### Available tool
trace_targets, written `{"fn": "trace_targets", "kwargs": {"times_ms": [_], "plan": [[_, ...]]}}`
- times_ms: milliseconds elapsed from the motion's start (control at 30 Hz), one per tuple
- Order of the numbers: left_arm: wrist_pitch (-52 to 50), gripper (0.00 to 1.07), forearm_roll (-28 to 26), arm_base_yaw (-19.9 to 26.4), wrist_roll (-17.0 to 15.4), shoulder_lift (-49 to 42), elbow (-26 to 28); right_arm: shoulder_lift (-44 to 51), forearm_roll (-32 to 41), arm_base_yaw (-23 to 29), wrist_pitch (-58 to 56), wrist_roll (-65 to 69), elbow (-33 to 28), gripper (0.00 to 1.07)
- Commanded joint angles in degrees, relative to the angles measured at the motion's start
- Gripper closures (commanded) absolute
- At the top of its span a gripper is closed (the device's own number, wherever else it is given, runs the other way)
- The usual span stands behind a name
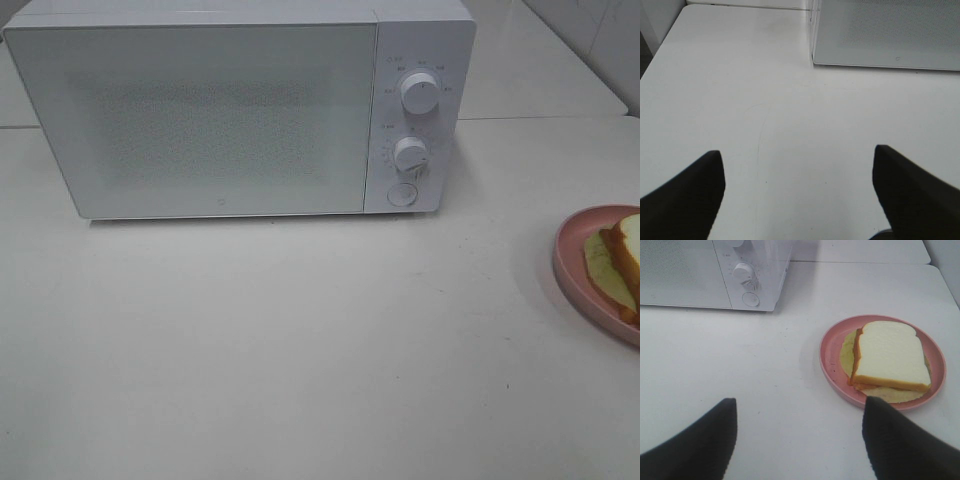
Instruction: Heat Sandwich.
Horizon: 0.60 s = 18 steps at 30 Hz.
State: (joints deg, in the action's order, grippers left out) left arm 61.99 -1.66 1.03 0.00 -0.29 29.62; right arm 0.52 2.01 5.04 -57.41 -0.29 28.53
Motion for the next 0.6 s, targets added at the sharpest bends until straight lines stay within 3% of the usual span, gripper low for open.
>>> {"fn": "trace_targets", "kwargs": {"times_ms": [33,600], "plan": [[-0.7,0.3,-0.2,-0.4,-0.4,-1.2,-0.1,1.3,-0.1,0.1,0.3,-0.3,-0.1,0.38],[-0.7,0.3,-0.2,-0.4,0.0,-1.2,-0.1,1.3,0.2,0.1,0.3,-0.2,-0.1,0.38]]}}
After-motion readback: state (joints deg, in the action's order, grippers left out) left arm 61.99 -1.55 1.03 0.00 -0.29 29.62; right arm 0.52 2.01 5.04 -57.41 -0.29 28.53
